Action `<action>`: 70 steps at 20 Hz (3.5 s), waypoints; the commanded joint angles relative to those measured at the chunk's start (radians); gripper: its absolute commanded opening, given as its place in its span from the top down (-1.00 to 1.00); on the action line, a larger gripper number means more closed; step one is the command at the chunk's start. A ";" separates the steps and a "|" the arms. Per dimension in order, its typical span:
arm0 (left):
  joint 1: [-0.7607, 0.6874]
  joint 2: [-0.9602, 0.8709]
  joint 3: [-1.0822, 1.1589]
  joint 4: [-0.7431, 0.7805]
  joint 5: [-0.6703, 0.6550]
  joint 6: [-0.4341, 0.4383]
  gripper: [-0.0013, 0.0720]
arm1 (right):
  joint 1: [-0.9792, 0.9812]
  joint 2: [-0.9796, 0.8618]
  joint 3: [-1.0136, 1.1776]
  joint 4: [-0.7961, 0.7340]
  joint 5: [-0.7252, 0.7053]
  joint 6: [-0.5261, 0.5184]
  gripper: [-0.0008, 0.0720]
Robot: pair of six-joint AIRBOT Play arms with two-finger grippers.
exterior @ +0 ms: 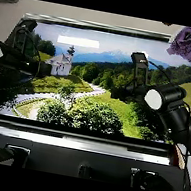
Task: Fold the clothes and pants, and hang the long-sleeved shirts on hangers.
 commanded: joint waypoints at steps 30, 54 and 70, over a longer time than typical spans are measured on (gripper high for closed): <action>0.000 -0.003 0.000 0.000 0.008 0.000 0.92 | 0.001 0.001 0.001 0.000 0.000 0.000 0.91; 0.679 -0.292 0.000 0.154 0.581 -0.171 -0.80 | 0.001 0.001 0.001 0.007 0.000 0.001 0.91; 0.736 -0.633 0.000 0.153 0.976 -0.175 -0.80 | 0.001 0.001 0.001 0.015 0.001 0.005 0.90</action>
